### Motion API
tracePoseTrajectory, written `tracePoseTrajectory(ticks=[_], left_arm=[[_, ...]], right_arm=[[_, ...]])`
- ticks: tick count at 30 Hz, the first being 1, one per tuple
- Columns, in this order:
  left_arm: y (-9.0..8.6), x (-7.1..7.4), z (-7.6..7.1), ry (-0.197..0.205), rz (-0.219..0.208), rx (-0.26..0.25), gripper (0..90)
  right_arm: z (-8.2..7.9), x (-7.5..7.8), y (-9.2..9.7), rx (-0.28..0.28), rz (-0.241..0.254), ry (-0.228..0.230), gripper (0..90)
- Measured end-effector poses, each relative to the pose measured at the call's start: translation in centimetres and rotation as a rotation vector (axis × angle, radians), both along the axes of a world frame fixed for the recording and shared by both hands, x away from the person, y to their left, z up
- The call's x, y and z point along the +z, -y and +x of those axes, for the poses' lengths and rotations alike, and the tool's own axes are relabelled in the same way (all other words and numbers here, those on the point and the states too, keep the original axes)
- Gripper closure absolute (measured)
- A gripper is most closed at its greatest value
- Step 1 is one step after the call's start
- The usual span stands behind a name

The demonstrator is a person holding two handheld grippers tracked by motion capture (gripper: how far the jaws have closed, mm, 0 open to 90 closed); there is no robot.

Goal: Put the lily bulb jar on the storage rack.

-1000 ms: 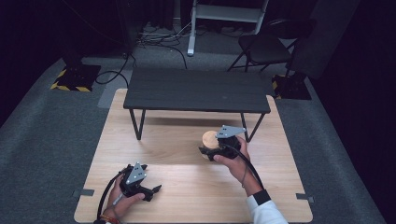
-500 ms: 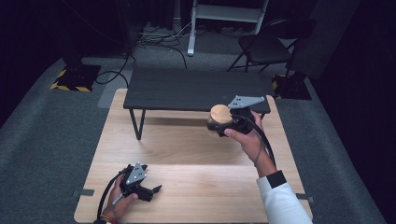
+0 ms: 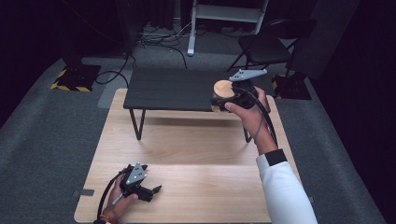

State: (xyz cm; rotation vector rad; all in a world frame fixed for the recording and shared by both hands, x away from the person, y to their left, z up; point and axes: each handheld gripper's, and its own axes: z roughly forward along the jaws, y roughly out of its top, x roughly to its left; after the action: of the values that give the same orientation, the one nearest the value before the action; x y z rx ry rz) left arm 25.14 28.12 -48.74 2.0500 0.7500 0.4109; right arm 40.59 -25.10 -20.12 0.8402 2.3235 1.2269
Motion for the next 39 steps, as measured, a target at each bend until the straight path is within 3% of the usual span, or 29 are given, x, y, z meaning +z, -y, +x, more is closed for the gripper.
tracePoseTrajectory(ticks=[6,14,21,30,33,37,39], left_arm=[[0.0,0.0,0.0,0.000,0.000,-0.001,0.5],[0.0,0.0,0.0,-0.001,-0.001,-0.006,0.5],[-0.1,0.0,0.1,0.000,0.000,-0.008,0.5],[-0.1,0.0,0.1,0.000,0.001,-0.011,0.5],[-0.1,0.0,0.1,0.000,0.001,-0.011,0.5],[-0.1,0.0,0.1,0.000,0.001,-0.011,0.5],[-0.1,0.0,0.1,0.000,0.001,-0.011,0.5]], right_arm=[[1.7,0.2,-1.0,-0.095,-0.021,-0.020,24.7],[3.4,-1.3,-1.3,-0.150,0.012,-0.040,24.7],[4.4,-2.1,-1.7,-0.174,0.009,-0.052,24.6],[4.3,-3.3,-1.0,-0.184,0.067,-0.033,24.0],[4.2,-3.9,-0.6,-0.184,0.103,-0.027,15.7],[4.0,-4.0,-0.3,-0.174,0.122,-0.013,12.9],[3.4,-3.8,-0.2,-0.183,0.123,0.022,9.4]])
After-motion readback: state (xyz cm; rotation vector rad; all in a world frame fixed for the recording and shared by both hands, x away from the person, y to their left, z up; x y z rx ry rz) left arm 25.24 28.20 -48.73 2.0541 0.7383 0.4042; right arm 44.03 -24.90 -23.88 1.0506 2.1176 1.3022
